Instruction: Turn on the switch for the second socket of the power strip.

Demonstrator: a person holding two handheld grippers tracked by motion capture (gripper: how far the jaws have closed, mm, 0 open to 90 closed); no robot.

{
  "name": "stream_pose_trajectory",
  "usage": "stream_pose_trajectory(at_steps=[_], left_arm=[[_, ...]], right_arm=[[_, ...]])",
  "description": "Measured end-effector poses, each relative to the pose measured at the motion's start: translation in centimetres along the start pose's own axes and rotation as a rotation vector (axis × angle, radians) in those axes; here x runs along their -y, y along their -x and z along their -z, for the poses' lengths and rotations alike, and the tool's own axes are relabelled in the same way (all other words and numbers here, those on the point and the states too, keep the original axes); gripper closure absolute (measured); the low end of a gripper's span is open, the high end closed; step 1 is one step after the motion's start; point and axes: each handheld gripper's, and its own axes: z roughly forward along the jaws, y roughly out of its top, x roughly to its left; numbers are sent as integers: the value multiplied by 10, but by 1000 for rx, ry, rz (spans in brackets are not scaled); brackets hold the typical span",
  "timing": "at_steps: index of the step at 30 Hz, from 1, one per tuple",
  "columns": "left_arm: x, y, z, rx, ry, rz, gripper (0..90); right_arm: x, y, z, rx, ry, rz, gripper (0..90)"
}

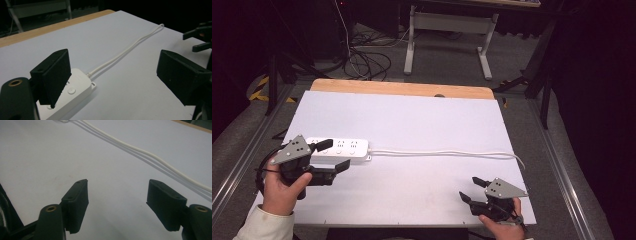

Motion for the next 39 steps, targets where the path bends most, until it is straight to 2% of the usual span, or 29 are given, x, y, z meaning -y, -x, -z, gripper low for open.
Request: stream_pose_trajectory(at_steps=[1, 3, 4, 5, 7, 10, 11, 14, 19, 23, 24, 31, 34, 37, 39], left_arm=[[2, 0, 1, 11, -5, -26, 116], [5, 2, 4, 25, -17, -50, 95], [7, 3, 4, 25, -19, -49, 91], [9, 4, 5, 16, -22, -66, 91], [14, 5, 7, 21, -24, -69, 91], [22, 7, 8, 48, -1, -55, 91], [24, 6, 8, 49, 9, -63, 89], [31, 8, 8, 59, 6, -56, 80], [45, 6, 4, 43, -4, -78, 63], [56, 9, 2, 8, -23, -126, 57], [59, 10, 2, 1, -24, -128, 57], [79, 7, -3, 5, -8, -65, 64], [86, 5, -5, 11, 2, -55, 68], [95, 4, -6, -13, -18, -79, 72], [99, 4, -5, -5, -32, -83, 76]], right_arm=[[0, 0, 0, 0, 0, 0, 339], [0, 0, 0, -1, -1, 1, 339], [0, 0, 0, -1, 0, 1, 339], [0, 0, 0, -1, 1, 4, 339], [0, -1, 0, -4, 4, 6, 339], [0, -1, 0, -5, 3, 9, 339], [0, -1, 0, -7, 4, 9, 339], [0, -1, 0, -8, 4, 11, 339], [-1, -2, 0, -8, 9, 14, 345], [-1, -2, 1, -11, 11, 13, 345], [-1, -2, 1, -11, 11, 13, 345], [-1, -2, 0, -18, 6, 15, 345], [-1, -2, 0, -18, 4, 16, 345], [0, -2, 0, -19, 6, 15, 345], [0, -2, 0, -20, 7, 16, 345]])
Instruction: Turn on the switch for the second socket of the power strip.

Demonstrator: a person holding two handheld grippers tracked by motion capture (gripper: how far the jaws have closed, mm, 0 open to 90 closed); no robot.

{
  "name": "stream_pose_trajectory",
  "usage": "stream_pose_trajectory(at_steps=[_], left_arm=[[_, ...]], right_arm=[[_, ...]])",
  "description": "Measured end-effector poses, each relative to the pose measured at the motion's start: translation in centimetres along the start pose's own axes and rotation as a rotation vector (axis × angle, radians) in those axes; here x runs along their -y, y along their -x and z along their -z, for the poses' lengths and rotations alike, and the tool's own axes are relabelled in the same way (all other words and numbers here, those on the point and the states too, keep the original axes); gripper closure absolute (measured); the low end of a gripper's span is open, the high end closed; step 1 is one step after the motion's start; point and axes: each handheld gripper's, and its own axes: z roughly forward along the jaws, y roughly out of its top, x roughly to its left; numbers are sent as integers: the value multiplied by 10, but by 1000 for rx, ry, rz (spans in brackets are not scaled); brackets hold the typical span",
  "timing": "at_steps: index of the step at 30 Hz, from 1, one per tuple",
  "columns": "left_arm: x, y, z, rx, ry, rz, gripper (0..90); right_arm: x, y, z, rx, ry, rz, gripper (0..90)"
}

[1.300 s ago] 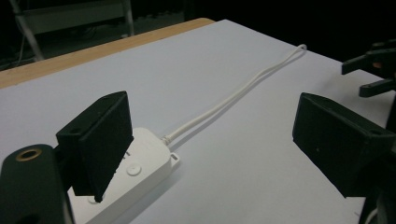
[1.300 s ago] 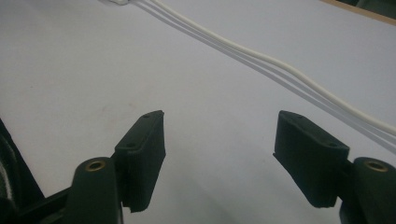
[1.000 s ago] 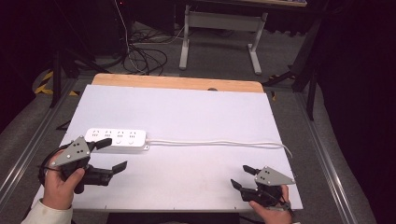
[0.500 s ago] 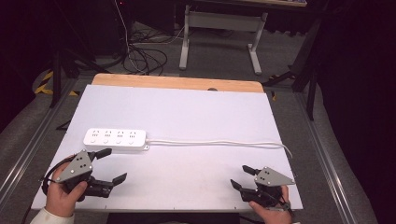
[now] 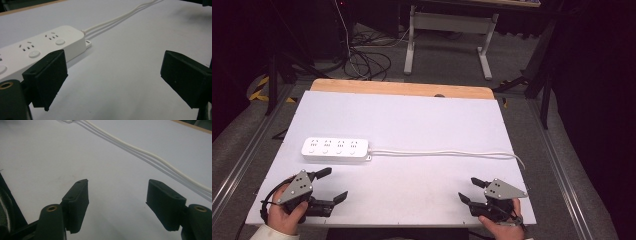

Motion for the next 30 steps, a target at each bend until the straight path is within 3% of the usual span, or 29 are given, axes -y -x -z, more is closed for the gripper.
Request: stream_pose_trajectory(at_steps=[4, 8, 13, 15, 18, 22, 28, 30], left_arm=[[5, 1, 1, 6, -7, -25, 76], [8, 3, -1, 36, -42, -7, 73], [7, 2, -4, 43, -48, 24, 72], [6, 2, -6, 24, -55, 30, 72], [0, 2, -7, 3, -85, 89, 72], [2, 2, -6, 5, -81, 34, 71], [2, 1, -3, 1, -35, 6, 72], [1, 2, -2, 7, -30, 14, 71]], right_arm=[[0, 0, 0, -3, -4, 0, 345], [0, 0, 0, -2, -6, 1, 345], [0, 0, -1, -6, -7, 1, 345], [0, 0, -1, -8, -9, 3, 345], [0, -1, -1, -8, -8, 6, 345], [0, -1, -2, -9, -10, 7, 345], [0, 0, -2, -10, -13, 5, 345], [0, 0, -1, -12, -10, 5, 345]])
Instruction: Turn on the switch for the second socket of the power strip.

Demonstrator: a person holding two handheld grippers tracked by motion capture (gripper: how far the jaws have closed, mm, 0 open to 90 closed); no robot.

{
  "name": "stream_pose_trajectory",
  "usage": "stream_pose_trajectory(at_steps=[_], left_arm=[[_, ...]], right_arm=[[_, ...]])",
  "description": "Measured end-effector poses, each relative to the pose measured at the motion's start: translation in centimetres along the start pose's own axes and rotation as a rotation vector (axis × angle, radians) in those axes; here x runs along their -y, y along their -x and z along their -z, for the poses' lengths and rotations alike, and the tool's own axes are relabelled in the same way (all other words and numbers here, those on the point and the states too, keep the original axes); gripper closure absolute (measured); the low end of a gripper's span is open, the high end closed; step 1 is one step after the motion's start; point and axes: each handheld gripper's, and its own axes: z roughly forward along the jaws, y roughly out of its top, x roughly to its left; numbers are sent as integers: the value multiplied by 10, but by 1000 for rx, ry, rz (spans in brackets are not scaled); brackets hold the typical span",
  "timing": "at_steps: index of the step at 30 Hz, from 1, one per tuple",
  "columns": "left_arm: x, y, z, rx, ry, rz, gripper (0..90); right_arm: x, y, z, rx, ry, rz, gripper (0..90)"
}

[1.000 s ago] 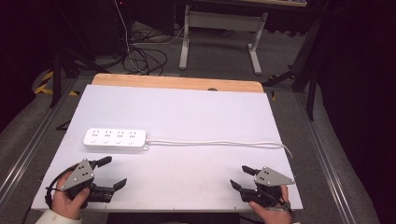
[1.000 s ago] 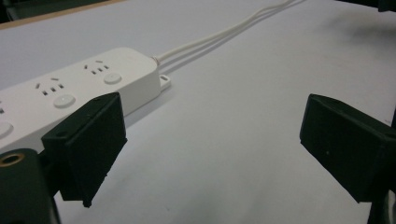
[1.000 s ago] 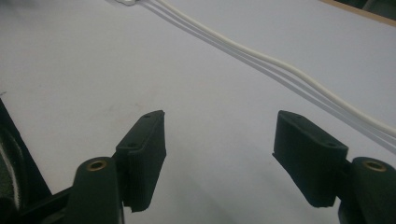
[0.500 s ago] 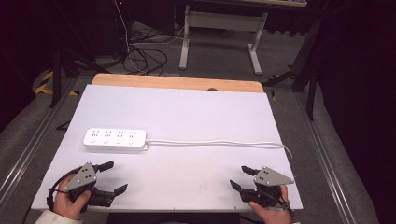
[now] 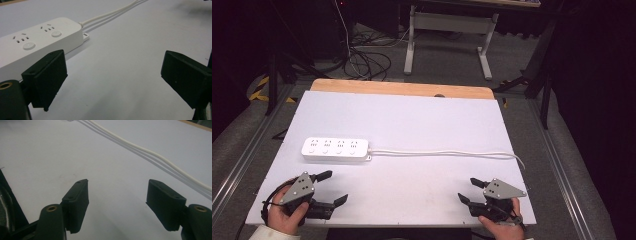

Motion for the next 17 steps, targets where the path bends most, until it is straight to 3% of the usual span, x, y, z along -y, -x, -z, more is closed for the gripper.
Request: stream_pose_trajectory(at_steps=[5, 17], left_arm=[[-1, 1, 0, 12, 6, 4, 71], [-1, 0, 2, -9, 10, 4, 71]], right_arm=[[1, 0, 1, 4, 1, -3, 345], [1, 0, -1, 2, -3, -6, 345]])
